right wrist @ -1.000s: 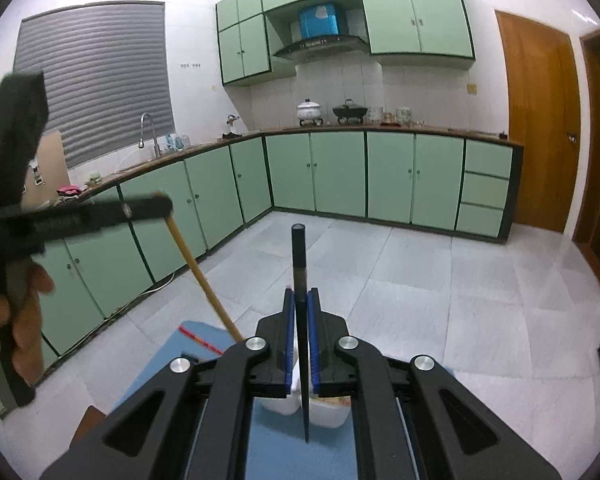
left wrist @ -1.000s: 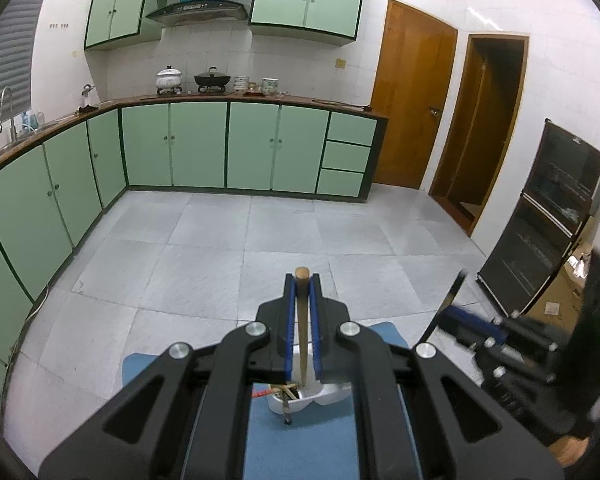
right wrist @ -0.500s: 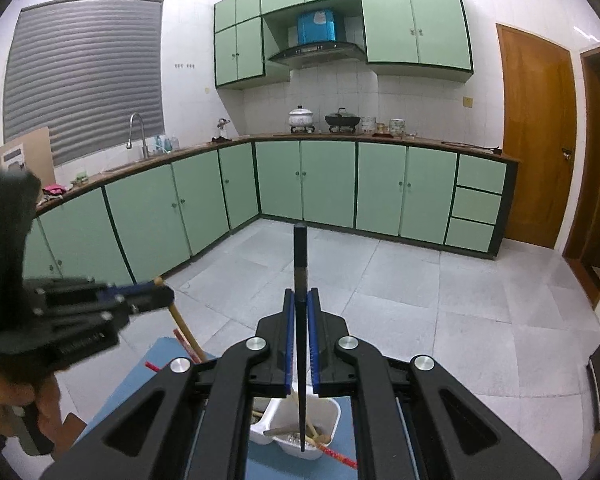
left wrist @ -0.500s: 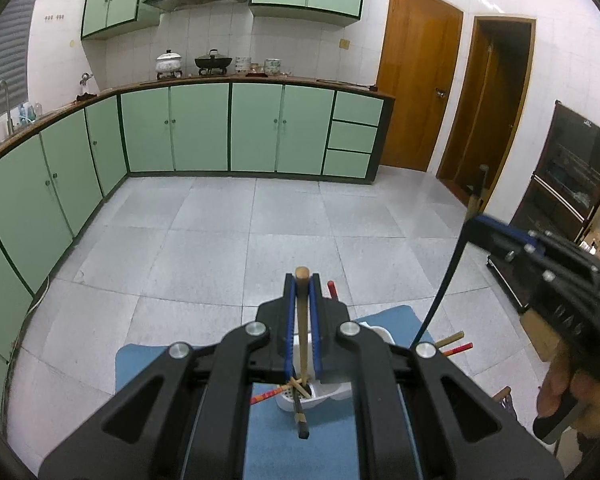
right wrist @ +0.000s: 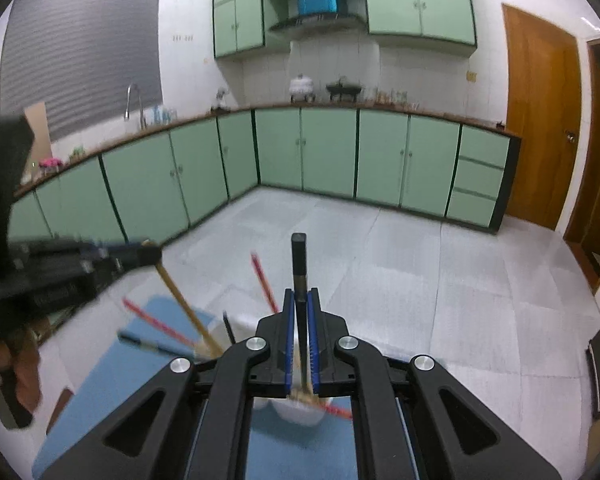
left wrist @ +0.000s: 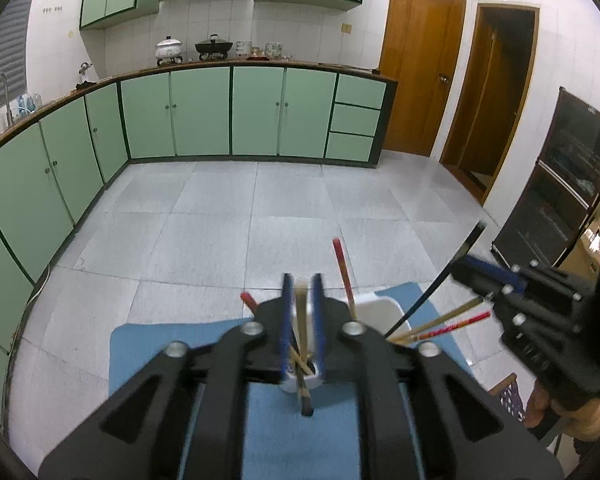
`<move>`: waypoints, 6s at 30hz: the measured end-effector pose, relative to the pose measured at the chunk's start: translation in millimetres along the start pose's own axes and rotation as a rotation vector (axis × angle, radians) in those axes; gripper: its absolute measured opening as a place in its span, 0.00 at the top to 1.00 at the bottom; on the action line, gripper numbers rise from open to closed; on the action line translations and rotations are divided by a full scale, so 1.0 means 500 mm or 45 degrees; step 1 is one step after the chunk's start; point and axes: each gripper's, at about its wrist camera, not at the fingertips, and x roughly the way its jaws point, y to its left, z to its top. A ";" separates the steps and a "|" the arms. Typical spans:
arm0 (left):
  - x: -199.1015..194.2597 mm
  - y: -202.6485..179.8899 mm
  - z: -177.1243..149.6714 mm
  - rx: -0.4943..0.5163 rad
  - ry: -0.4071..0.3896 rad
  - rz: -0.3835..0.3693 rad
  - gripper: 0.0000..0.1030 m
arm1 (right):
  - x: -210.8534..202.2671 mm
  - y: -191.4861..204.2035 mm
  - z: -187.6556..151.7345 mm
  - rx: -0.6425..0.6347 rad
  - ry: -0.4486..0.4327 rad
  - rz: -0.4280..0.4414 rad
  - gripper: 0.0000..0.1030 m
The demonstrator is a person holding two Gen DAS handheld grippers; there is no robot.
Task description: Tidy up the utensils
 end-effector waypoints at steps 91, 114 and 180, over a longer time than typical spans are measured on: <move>-0.959 -0.230 -0.709 -0.181 -0.243 0.327 0.05 | -0.995 0.376 -0.510 0.170 -0.227 -0.264 0.06; -0.963 -0.239 -0.711 -0.180 -0.241 0.319 0.05 | -0.998 0.384 -0.513 0.177 -0.233 -0.262 0.06; -0.976 -0.253 -0.684 -0.167 -0.257 0.323 0.05 | -0.998 0.377 -0.509 0.184 -0.238 -0.260 0.06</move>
